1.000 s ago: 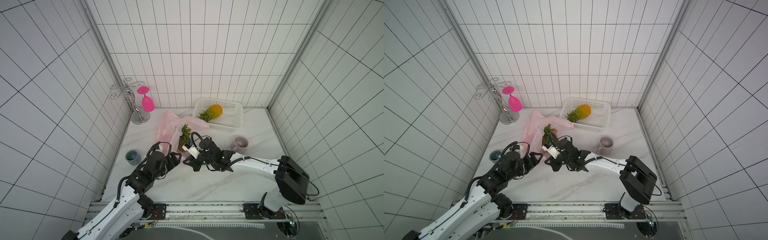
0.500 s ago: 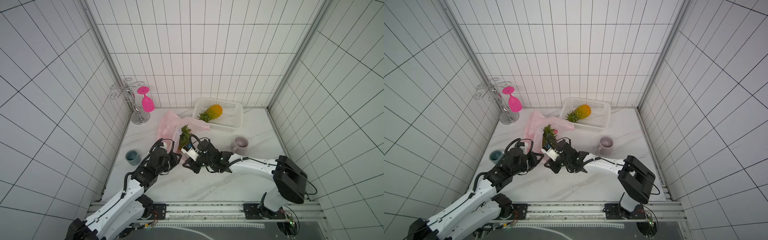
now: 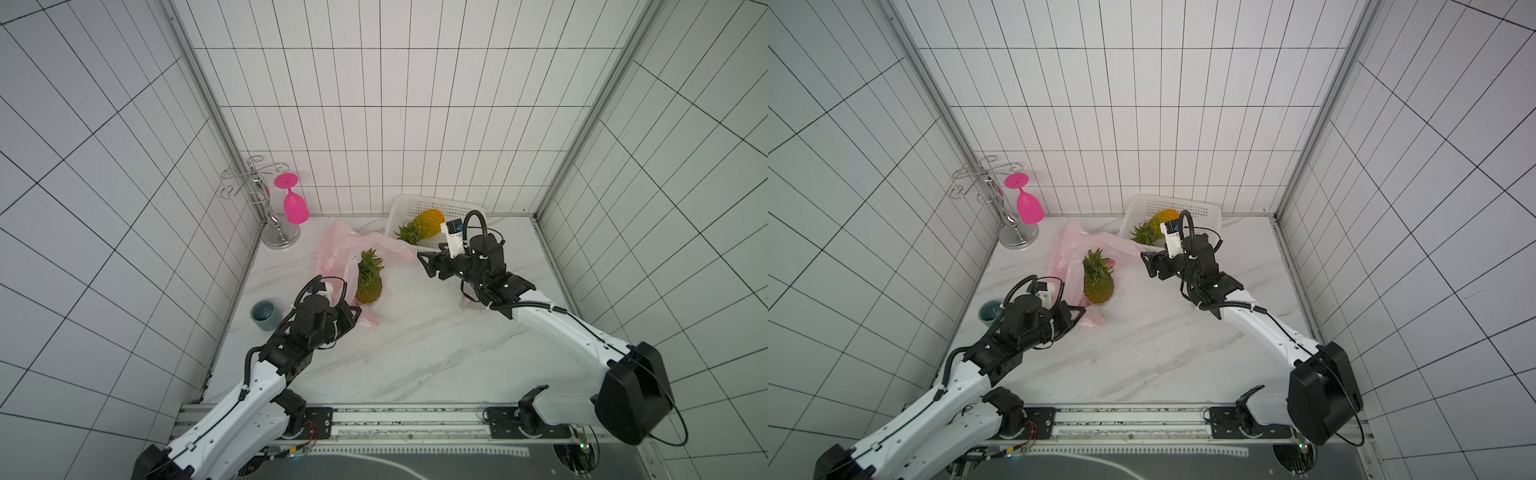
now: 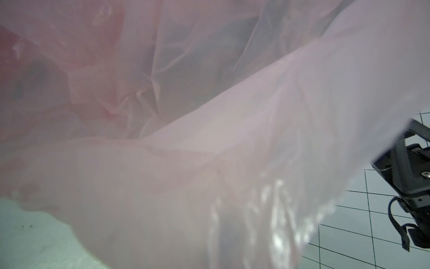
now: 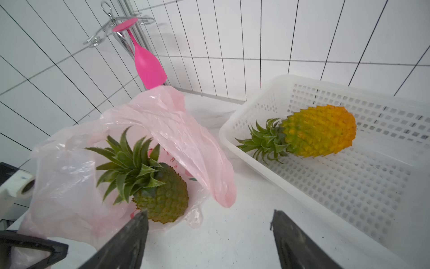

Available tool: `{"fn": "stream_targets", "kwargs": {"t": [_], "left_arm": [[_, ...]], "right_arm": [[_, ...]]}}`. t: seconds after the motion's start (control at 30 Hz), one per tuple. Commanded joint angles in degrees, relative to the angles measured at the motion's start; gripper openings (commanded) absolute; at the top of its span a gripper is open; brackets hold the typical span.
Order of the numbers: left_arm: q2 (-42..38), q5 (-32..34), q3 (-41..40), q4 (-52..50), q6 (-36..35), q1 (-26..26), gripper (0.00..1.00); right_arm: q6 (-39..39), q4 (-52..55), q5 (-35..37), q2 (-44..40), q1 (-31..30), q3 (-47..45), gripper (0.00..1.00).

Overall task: Place the pineapple into a plastic bag & tie a knot
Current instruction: Adjust the plastic bag at the center of the board.

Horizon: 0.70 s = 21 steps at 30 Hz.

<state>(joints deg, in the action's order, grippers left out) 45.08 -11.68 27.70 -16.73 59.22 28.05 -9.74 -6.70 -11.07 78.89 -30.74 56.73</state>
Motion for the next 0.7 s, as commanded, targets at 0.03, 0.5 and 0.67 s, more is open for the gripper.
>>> {"fn": "stream_targets", "kwargs": {"t": [0.03,0.5,0.67], "left_arm": [[1.42,-1.66,1.18,1.16,-0.95,-0.33,0.00],[1.85,-2.82,1.25,1.60,-0.89,-0.48,0.00],[1.94,-3.08,1.38,1.54,-0.83,-0.46,0.00]], "right_arm": [[3.67,0.73,-3.48,5.70,-0.12,2.17,0.85],[6.90,-2.71,-0.82,16.67,-0.15,9.43,0.87],[7.89,-3.60,-0.67,19.59,-0.09,13.23,0.85]]}}
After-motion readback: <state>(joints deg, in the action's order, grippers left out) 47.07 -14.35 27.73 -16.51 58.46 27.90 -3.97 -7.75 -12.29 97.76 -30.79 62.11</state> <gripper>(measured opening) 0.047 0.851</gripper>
